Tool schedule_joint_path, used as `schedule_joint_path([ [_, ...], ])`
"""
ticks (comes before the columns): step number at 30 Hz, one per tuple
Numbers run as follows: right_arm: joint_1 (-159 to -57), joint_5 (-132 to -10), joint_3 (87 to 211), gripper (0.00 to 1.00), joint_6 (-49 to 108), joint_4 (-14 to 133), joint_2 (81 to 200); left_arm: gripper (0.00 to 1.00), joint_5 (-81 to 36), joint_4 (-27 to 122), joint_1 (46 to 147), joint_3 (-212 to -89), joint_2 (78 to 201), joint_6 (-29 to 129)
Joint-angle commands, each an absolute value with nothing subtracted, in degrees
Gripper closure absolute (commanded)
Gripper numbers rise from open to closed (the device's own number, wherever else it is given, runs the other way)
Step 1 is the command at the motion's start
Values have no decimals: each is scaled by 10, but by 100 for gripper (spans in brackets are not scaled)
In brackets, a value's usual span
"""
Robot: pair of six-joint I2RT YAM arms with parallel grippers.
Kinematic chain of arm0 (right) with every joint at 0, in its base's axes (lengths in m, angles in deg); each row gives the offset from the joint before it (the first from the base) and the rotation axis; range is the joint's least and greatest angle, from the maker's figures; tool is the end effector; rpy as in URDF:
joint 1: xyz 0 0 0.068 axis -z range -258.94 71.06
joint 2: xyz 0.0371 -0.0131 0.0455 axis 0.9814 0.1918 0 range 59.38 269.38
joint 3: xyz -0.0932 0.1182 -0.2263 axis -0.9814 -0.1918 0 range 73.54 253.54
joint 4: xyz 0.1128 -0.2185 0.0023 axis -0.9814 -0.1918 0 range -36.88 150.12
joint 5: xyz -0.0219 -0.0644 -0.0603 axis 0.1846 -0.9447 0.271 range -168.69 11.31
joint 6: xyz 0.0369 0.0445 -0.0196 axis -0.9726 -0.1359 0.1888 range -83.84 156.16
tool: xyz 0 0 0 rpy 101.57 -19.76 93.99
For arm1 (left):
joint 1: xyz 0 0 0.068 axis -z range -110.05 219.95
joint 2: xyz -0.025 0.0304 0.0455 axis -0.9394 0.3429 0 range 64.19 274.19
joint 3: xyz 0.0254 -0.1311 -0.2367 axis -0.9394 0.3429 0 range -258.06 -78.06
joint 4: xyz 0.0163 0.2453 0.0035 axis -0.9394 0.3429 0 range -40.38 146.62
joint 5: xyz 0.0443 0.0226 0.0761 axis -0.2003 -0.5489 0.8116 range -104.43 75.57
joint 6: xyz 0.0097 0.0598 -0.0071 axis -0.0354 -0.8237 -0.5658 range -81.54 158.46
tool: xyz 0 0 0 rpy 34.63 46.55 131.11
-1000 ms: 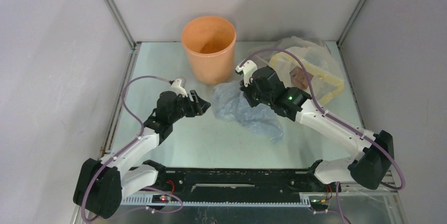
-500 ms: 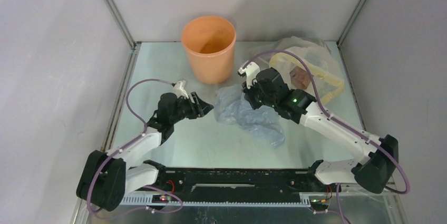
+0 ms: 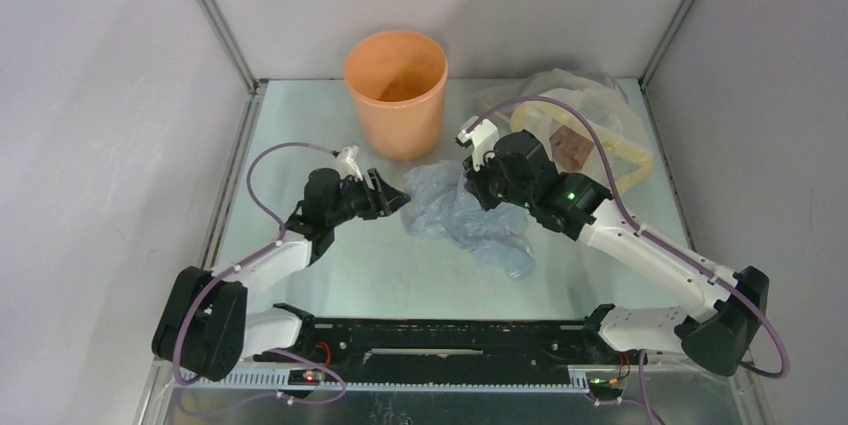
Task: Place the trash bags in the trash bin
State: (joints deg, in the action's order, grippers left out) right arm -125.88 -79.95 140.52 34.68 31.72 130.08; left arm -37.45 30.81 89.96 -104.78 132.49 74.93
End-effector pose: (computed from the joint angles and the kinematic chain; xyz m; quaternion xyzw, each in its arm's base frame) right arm 0.1824 0.1938 0.3430 -0.3332 0.8091 0.1897 0.4453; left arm 0.2197 -0.0989 0.2062 -0.0074 0.8234 -0.4030 0.3993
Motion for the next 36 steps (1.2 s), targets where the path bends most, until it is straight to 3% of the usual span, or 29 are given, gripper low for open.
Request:
schedule_joint_path([
  [1,-1266,-785,1409,100,352,321,1272,38,-400,280,895,-1076,1346,752],
  [15,-1267,-757,1409,100,342,330,1258,37,-462,219,896,-1078,1387,773],
  [17,-1267,-753,1409,100,341,328,1258,45,-473,205,896,-1078,1393,778],
  [20,-1267,-760,1409,100,337,328,1258,81,-472,197,894,-1079,1400,776],
  [22,-1265,-780,1409,100,330,326,1252,98,-441,227,885,-1075,1394,768],
  [30,-1194,-878,1409,100,258,313,1180,100,-369,296,815,-1021,1359,765],
  [36,-1053,-837,1401,100,185,308,1123,100,-331,333,791,-998,1322,757],
])
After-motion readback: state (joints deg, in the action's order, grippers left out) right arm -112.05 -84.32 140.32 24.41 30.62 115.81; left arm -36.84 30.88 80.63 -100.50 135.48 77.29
